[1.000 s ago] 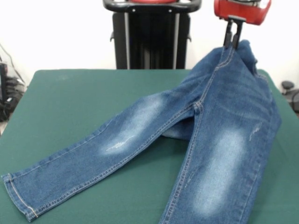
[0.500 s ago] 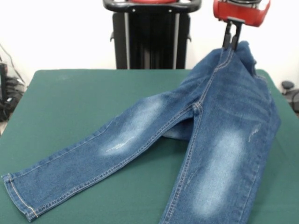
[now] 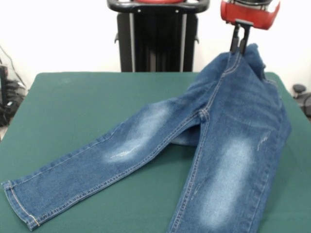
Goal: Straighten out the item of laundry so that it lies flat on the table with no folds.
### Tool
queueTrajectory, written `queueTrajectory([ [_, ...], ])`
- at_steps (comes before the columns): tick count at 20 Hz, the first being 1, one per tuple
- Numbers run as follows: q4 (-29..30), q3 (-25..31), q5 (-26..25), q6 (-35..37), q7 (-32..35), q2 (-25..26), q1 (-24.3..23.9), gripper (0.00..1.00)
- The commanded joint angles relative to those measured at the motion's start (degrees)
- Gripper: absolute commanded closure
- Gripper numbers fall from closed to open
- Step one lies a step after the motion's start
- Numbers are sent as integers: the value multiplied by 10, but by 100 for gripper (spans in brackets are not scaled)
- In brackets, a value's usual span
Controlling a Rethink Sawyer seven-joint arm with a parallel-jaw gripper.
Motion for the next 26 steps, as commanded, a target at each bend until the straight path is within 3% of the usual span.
queueTrajectory([
  [1,19,67,14,-73,133,64,-6,100],
  [5,27,77,16,-110,124,71,-9,100],
  [12,28,76,19,-113,132,71,-4,100],
  [13,29,75,23,-124,139,73,-2,0],
  [19,12,96,16,-168,115,99,-17,0],
  [26,8,85,12,-133,125,88,-10,0],
])
